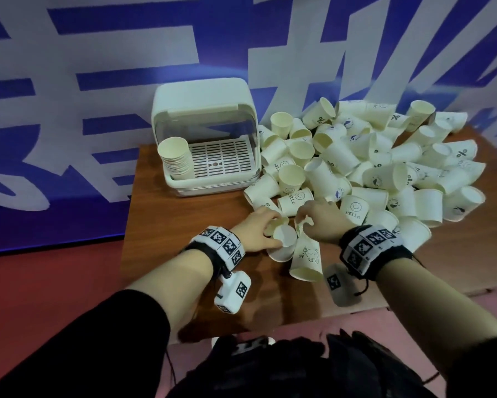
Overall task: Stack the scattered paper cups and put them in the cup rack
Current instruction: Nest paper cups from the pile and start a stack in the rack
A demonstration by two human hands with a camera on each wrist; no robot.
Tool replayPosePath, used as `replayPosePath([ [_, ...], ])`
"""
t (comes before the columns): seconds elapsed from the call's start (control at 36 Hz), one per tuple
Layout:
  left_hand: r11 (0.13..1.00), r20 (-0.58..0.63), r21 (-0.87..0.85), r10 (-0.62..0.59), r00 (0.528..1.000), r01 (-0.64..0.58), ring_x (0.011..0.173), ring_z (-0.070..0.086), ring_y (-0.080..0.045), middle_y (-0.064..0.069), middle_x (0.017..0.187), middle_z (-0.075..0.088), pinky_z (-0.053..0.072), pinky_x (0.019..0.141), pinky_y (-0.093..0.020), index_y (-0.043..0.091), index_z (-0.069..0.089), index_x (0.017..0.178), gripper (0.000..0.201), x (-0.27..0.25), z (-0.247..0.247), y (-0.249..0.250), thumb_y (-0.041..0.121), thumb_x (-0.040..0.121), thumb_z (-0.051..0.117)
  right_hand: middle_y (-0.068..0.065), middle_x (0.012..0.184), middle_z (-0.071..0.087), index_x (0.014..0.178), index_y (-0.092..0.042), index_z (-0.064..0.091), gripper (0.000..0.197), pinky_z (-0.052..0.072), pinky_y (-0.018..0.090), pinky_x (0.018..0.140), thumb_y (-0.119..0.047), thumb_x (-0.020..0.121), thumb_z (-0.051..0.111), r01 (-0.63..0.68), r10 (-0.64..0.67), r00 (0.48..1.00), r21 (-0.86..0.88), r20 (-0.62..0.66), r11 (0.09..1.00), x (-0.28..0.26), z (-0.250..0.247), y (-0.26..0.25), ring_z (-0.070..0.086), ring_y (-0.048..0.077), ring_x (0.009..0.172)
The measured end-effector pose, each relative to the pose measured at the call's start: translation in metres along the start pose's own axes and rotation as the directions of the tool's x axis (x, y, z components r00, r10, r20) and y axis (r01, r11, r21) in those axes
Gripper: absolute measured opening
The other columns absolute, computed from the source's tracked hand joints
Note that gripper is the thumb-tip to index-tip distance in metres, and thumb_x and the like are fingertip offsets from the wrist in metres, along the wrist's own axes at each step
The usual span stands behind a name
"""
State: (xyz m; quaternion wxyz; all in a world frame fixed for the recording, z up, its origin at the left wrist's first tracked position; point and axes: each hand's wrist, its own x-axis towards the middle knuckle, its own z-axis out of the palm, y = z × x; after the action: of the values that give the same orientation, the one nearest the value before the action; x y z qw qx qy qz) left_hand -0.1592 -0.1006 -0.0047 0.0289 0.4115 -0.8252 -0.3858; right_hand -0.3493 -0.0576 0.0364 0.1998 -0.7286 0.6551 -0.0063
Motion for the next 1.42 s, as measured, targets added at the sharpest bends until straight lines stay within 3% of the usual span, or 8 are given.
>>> replayPosePath([
  [0.11,0.990,0.013,0.129,0.053,0.998,-0.055,0.132,0.031,-0.023,-0.004,0.144,0.033,0.028,0.110,-0.038,0.019,0.038,0.143,0.077,0.005,0.009,0.005,0.037,0.078,0.075,-0.003,0.102,0.051,0.094,-0.023,0.058,0.012,0.037,0.025,0.081,-0.027,0.083,0.062,0.007,-0.018,0.984,0.066,0.178,0.998,-0.009,0.011,0.011,0.049,0.016,0.099],
  [0.44,0.972,0.057,0.232,0.025,0.998,-0.037,0.129,0.032,-0.024,0.000,0.142,0.043,0.026,0.107,-0.039,0.022,0.042,0.137,0.066,0.007,0.021,0.014,0.035,0.080,0.071,-0.004,0.129,0.037,0.128,-0.029,0.047,0.072,0.041,0.035,0.094,-0.065,0.069,0.066,0.135,-0.084,0.942,-0.138,0.324,0.981,-0.023,0.036,0.025,0.038,0.017,0.115],
  [0.72,0.992,0.063,0.069,-0.108,0.992,0.103,0.100,0.051,-0.020,0.000,0.107,0.048,0.043,0.077,-0.030,0.016,0.043,0.112,0.052,-0.001,0.010,0.008,0.020,0.072,0.076,-0.004,0.114,0.062,0.117,-0.027,0.060,0.036,0.041,0.028,0.075,-0.045,0.087,0.054,0.175,-0.149,0.966,-0.112,0.210,0.978,-0.017,0.028,0.028,0.056,0.019,0.108],
  [0.86,0.991,0.047,-0.054,-0.123,0.991,0.126,0.107,0.052,-0.020,-0.002,0.118,0.052,0.045,0.093,-0.035,0.017,0.045,0.123,0.061,-0.016,-0.001,-0.011,0.020,0.072,0.078,-0.002,0.089,0.063,0.090,-0.020,0.061,0.020,0.036,0.027,0.068,-0.031,0.093,0.044,0.133,-0.123,0.982,-0.065,0.146,0.989,-0.013,0.026,0.022,0.059,0.020,0.090],
  [1.03,0.979,0.068,0.036,-0.203,0.977,0.201,0.112,0.045,-0.015,-0.004,0.128,0.043,0.033,0.095,-0.020,0.016,0.038,0.141,0.076,-0.039,-0.005,-0.040,0.021,0.077,0.077,0.007,0.098,0.067,0.107,-0.014,0.063,0.023,0.045,0.034,0.077,-0.021,0.093,0.046,0.121,-0.129,0.980,0.061,0.152,0.991,-0.003,0.035,0.011,0.060,0.024,0.091],
  [1.19,0.926,0.028,0.227,-0.315,0.949,0.301,0.124,0.043,-0.020,0.003,0.132,0.049,0.025,0.104,-0.040,0.025,0.027,0.146,0.087,-0.051,0.004,-0.053,0.037,0.074,0.075,0.000,0.093,0.059,0.116,-0.015,0.049,0.026,0.041,0.031,0.072,-0.013,0.090,0.047,0.104,-0.130,0.978,0.158,0.165,0.982,0.000,0.045,0.001,0.053,0.018,0.084],
  [1.31,0.925,0.003,0.285,-0.263,0.965,0.251,0.132,0.032,-0.023,0.002,0.145,0.038,0.020,0.107,-0.040,0.029,0.015,0.150,0.097,-0.051,0.007,-0.052,0.042,0.074,0.073,0.007,0.090,0.058,0.098,-0.015,0.042,0.015,0.042,0.034,0.068,-0.009,0.087,0.049,0.123,-0.142,0.985,0.181,0.100,0.976,0.000,0.045,-0.002,0.054,0.023,0.080],
  [1.42,0.944,-0.025,0.309,-0.113,0.993,0.115,0.130,0.032,-0.023,0.001,0.145,0.029,0.019,0.106,-0.037,0.035,0.012,0.151,0.095,-0.048,0.009,-0.044,0.041,0.076,0.071,0.002,0.106,0.053,0.095,-0.011,0.061,0.014,0.042,0.029,0.078,-0.006,0.084,0.054,0.204,-0.217,0.975,0.171,0.058,0.964,-0.002,0.045,0.005,0.052,0.017,0.088],
])
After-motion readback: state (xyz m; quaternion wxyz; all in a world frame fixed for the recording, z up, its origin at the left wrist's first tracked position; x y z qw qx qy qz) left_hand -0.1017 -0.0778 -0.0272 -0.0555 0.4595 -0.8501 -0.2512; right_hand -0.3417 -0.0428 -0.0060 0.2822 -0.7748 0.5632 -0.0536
